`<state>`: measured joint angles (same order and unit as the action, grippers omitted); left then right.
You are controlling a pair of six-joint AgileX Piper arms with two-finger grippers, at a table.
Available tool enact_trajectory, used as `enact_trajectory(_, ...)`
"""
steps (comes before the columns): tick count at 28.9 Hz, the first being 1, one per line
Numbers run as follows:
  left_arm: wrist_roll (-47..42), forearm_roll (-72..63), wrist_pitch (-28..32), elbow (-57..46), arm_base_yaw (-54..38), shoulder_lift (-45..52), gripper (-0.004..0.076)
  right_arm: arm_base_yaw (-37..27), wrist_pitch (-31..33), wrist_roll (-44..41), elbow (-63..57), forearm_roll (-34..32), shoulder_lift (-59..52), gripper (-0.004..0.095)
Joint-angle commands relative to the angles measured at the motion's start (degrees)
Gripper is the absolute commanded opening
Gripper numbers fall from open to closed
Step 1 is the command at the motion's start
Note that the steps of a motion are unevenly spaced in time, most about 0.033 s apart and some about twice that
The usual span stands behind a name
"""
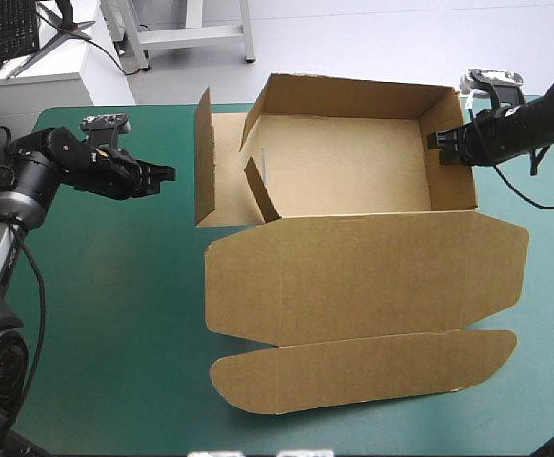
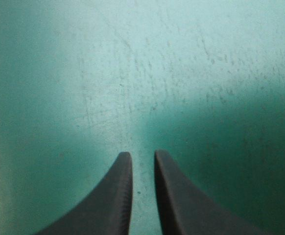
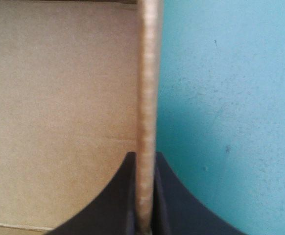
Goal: Fold the box
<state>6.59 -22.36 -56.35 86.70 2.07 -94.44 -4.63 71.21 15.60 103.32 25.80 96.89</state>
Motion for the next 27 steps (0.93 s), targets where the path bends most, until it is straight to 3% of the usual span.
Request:
enact_trajectory(1, 0.2, -2.0, 1.5, 1.3, 0.0, 1.8, 0.0282, -0.3, 0.7, 0.1, 1.5, 3.1, -3.4, -0.002)
enact_trajectory(4, 0.2, -2.0, 1.5, 1.3, 0.0, 1.4, 0.0431, -0.3, 0.7, 0.1, 1.5, 3.0, -4.0, -0.002)
enact_trajectory(6, -0.2, -2.7, 1.3, 1.3, 0.0, 1.4, 0.0468, -0.3, 0.7, 0.1, 1.5, 2.8, -4.2, -0.002)
enact_trajectory(10, 0.1, -8.8, 1.2, 1.3, 0.0, 1.4, 0.0469, -0.3, 0.7, -0.3, 1.5, 1.6, -4.3, -0.002)
enact_trajectory(17, 10.5, -28.5, -0.5, 1.3, 0.0, 1.4, 0.0469, -0.3, 0.7, -0.4, 1.5, 1.6, -4.3, -0.002)
enact_trajectory(27, 16.5, -43.2, -12.7, 1.3, 0.0, 1.4, 0.0469, -0.2, 0.2, -0.6, 1.5, 1.6, -3.3, -0.0018)
